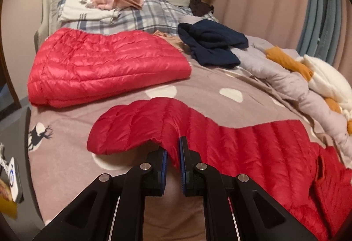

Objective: Fold large clothes

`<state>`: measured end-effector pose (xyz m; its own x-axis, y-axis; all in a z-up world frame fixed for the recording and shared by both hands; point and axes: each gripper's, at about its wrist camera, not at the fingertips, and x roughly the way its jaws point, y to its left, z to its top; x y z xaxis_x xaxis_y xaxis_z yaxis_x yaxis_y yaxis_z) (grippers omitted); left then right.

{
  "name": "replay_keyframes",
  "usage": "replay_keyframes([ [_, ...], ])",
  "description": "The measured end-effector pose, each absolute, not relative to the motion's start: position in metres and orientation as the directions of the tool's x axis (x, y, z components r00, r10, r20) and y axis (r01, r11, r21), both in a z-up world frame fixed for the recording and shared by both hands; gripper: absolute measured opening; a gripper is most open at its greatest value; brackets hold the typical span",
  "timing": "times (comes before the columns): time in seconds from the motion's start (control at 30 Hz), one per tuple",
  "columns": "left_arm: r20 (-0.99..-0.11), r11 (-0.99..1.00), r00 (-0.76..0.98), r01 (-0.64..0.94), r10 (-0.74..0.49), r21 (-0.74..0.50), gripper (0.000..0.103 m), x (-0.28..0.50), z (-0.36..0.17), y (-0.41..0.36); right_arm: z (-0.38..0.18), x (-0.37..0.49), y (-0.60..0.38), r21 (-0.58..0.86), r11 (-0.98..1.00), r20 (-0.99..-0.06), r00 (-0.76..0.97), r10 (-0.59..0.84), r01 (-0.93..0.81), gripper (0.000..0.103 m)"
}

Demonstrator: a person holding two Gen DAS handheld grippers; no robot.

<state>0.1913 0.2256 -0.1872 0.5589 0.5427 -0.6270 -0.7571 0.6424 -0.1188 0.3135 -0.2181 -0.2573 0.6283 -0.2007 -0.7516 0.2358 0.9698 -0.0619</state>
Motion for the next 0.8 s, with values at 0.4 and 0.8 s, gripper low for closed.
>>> replay_keyframes([
  [0.4,-0.645,0.651,0.550,-0.752,0.530,-0.105,0.007,0.197,-0.192,0.224,-0.274,0.314,-0.203,-0.046,0.987,-0.735,0.664,-0.137,0.153,0.021],
  [0.8,-0.633,0.676,0.558,-0.733,0.536,-0.074,0.007,0.202,-0.189,0.212,-0.257,0.302,-0.211,-0.028,0.982,-0.708,0.690,-0.150,0.185,0.022],
])
